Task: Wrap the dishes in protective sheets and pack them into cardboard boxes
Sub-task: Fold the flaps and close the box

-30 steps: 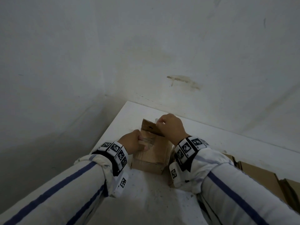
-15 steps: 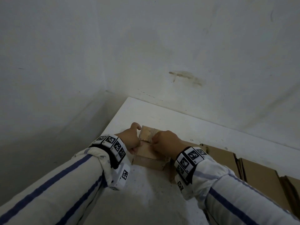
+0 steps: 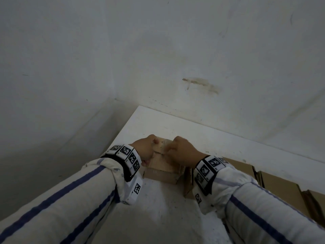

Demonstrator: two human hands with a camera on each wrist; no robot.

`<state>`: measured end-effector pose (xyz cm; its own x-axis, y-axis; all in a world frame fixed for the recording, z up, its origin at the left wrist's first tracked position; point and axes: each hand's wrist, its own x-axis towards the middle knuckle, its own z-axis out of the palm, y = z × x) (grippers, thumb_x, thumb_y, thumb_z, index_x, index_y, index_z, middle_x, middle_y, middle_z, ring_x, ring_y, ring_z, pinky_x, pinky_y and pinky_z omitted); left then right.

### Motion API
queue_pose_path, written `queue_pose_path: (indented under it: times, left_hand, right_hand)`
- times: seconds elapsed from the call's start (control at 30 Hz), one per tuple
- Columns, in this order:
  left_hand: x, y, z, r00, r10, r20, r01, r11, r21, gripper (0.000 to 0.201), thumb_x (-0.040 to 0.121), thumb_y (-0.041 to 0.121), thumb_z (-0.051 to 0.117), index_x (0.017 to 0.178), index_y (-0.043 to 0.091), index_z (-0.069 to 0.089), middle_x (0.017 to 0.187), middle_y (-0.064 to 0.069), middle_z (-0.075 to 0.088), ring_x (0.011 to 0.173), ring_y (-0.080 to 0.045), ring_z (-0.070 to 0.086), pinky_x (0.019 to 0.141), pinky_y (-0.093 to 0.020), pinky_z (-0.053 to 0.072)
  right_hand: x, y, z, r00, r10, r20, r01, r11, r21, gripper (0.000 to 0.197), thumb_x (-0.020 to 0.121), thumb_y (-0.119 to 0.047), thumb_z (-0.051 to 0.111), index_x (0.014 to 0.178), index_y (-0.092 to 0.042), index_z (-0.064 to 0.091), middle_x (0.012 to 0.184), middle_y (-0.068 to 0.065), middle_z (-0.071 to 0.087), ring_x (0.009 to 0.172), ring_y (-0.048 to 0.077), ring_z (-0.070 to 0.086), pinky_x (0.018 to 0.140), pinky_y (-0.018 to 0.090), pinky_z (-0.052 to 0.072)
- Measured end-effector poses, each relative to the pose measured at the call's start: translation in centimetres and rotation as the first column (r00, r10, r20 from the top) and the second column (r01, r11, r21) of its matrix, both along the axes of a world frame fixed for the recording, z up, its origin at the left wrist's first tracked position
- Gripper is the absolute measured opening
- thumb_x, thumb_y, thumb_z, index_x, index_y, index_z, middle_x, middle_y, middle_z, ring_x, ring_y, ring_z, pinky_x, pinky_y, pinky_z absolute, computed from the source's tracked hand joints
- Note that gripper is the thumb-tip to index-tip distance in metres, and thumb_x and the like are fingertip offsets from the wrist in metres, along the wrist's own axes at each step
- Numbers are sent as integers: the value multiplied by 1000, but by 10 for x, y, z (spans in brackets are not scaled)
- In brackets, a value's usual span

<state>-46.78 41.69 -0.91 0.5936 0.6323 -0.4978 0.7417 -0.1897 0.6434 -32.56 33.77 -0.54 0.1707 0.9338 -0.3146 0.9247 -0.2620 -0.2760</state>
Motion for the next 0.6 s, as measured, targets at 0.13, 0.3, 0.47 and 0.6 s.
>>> queue_pose_path:
  times: [0.13,0.3,0.47,0.6]
  left_hand:
    - [0,-4,2,1000,13,-26,-12,1000,21,51,89,-3,39,130,27,35,82,-10,52,69,-29,60,73,-41,57]
    - [0,-7,1,999,13,-38,-10,998,69,51,89,-3,37,131,25,36,82,-9,51,76,-32,60,74,-44,57]
    - [0,-7,1,1000,15,-23,-14,998,60,51,90,-4,35,132,25,36,77,-7,49,74,-30,57,73,-43,57]
    - [-1,-8,0,1000,16,-25,-14,998,59,53,89,-6,35,131,26,37,77,-8,48,66,-27,53,69,-41,55]
  right_hand:
    - [-18,-2,-25,966,-173,191,147,979,140,61,83,-54,56,129,-15,49,127,9,46,119,31,42,97,38,38]
    - [-21,-4,-30,961,-164,223,123,975,185,56,88,-48,53,131,-14,47,131,10,45,121,32,41,99,40,37]
    - [-1,-3,-25,976,-41,215,14,992,126,39,96,-20,40,134,-23,48,131,9,45,117,34,42,94,38,42]
    - [-4,-10,-26,973,-30,227,4,993,116,41,97,-29,40,138,-25,43,141,7,39,126,33,37,103,40,36]
